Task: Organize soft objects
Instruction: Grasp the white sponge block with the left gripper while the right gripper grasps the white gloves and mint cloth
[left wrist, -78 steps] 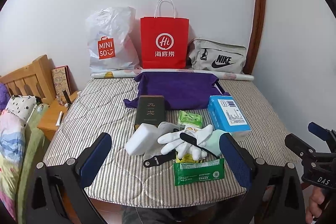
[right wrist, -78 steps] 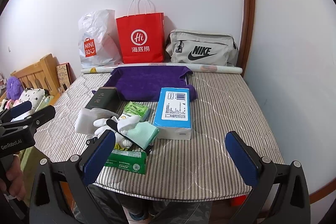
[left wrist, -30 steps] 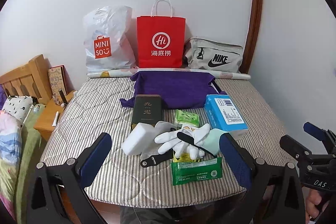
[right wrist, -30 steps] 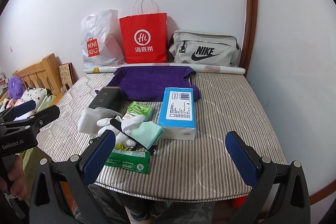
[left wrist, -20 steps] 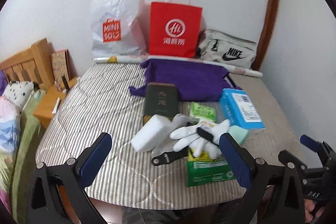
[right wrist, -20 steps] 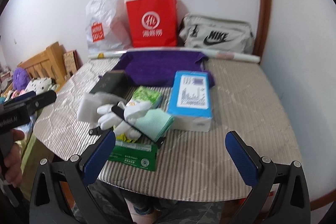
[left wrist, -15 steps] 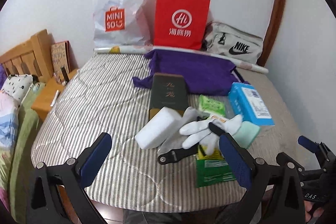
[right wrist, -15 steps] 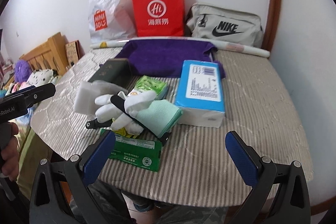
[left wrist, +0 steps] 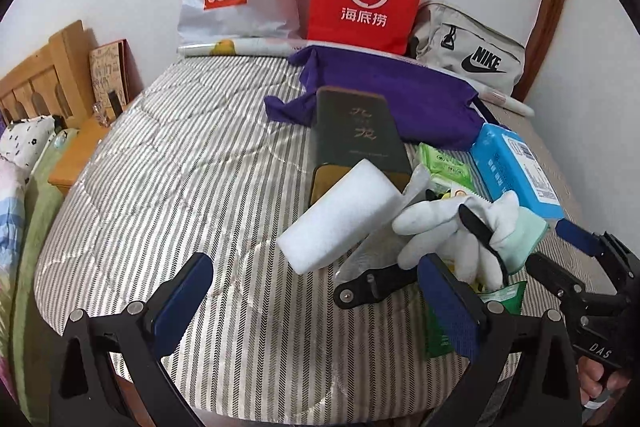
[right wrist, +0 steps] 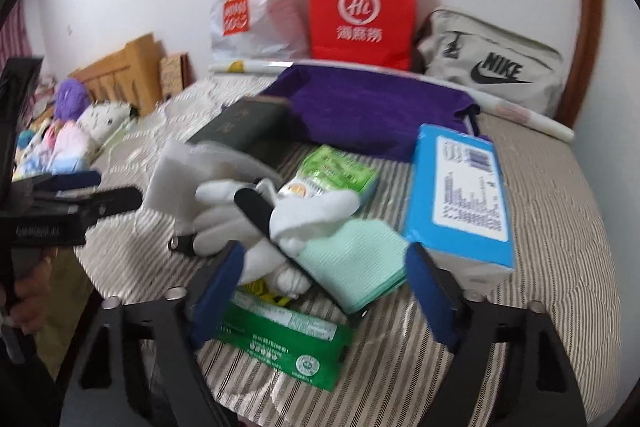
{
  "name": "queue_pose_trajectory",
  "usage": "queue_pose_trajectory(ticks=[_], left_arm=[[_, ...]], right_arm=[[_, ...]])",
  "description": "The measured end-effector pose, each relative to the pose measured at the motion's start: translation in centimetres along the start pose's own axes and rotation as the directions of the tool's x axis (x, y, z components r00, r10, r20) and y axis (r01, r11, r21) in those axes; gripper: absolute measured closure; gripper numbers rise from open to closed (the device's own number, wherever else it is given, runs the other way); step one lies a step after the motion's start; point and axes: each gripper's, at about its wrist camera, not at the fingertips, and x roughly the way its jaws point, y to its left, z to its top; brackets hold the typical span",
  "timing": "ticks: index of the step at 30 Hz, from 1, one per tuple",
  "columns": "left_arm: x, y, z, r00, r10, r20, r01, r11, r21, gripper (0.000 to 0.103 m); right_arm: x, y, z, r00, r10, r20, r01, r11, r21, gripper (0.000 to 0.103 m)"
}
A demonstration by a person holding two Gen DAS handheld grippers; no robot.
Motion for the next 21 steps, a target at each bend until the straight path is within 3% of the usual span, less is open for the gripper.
queue_pose_trajectory(ticks=[5, 8, 14, 15, 17, 18, 20, 21], left_arm=[[1.0, 0.5, 0.0, 1.000, -0.027, -0.007, 0.026, 1.000, -0.009, 0.001], [1.7, 0.7, 0.2, 0.999, -0.047, 0.006, 0.047, 0.999, -0.012, 0.001], [4.0, 0.8, 0.6, 0.998, -0.066, -0.012, 0.066, 0.998, 0.013, 0.003], [4.2, 0.8, 0.7, 0.997, -0.074, -0.015, 0.074, 0.997, 0.010, 0.009], [4.6, 0.9, 0.8, 0.995, -0.094, -0.022, 0.094, 0.996, 0.008, 0.019], [4.6, 0.9, 0.8, 0.994, -0.104, -0.020, 0.104, 0.995, 0.007, 0.026], [4.5, 1.0, 0.8, 0.993, -0.119, -0.013, 0.120, 0.993, 0.002, 0.032], [4.5, 1.0, 0.9, 0.991, -0.131, -0.010, 0.131, 0.991, 0.006, 0.039]], right_arm=[[1.0, -0.7, -0.2, 1.000, -0.004, -0.015, 0.004, 1.000, 0.022, 0.027], [2.2, -0.9, 0.7, 1.000, 0.007, -0.020, -0.006, 0.999, 0.037, 0.018], [4.7, -0.1, 2.1, 0.999, 0.020, -0.044, -0.020, 1.000, 0.002, 0.018], [5.1, -0.1, 2.3, 0.999, 0.021, -0.047, -0.021, 1.000, 0.001, 0.023], [5.7, -0.3, 2.4, 0.998, 0.042, -0.055, -0.042, 0.999, 0.006, 0.049], [5.8, -0.5, 2.4, 0.996, 0.064, -0.061, -0.063, 0.998, 0.014, 0.069], [5.6, -0.9, 2.4, 0.992, 0.109, -0.071, -0.106, 0.994, 0.037, 0.075], [5.2, -1.0, 2.5, 0.992, 0.111, -0.059, -0.109, 0.993, 0.038, 0.084]])
